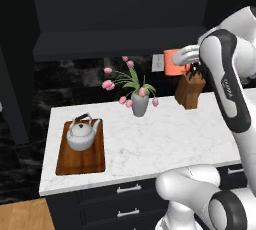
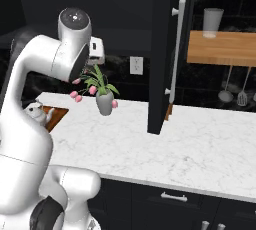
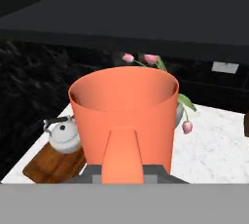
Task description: Pick the kettle from the counter and place it on the tray. Then pick the mug from the cabinet and place it on the tray. Then close the cabinet doors.
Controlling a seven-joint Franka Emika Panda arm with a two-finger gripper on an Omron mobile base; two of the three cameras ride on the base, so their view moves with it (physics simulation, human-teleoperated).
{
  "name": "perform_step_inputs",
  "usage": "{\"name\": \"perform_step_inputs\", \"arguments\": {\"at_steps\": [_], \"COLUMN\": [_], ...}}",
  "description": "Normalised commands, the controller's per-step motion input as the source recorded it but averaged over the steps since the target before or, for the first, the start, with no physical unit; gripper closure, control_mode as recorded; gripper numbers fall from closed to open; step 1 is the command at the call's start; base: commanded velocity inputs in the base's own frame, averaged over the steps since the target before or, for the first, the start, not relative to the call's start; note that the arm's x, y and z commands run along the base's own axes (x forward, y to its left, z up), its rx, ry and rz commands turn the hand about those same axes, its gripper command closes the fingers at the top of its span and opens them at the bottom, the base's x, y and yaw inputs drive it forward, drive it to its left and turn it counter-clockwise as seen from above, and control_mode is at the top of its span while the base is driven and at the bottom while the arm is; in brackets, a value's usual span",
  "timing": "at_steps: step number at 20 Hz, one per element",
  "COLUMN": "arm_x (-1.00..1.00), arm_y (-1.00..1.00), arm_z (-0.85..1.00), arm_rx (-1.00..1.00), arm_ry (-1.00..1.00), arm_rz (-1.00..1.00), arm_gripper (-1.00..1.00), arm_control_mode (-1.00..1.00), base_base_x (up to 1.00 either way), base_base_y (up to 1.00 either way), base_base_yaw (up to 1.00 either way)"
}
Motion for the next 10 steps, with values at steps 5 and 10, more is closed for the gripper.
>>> {"name": "perform_step_inputs", "arguments": {"at_steps": [5, 10], "arm_x": [-0.95, -0.78], "arm_y": [0.44, 0.61], "arm_z": [-0.36, -0.76], "arm_rx": [0.03, 0.15], "arm_ry": [0.15, -0.09], "arm_rz": [0.46, 0.50], "arm_gripper": [1.00, 1.00], "arm_control_mode": [-1.00, -1.00], "base_base_x": [0.00, 0.00], "base_base_y": [0.00, 0.00], "base_base_yaw": [0.00, 0.00]}}
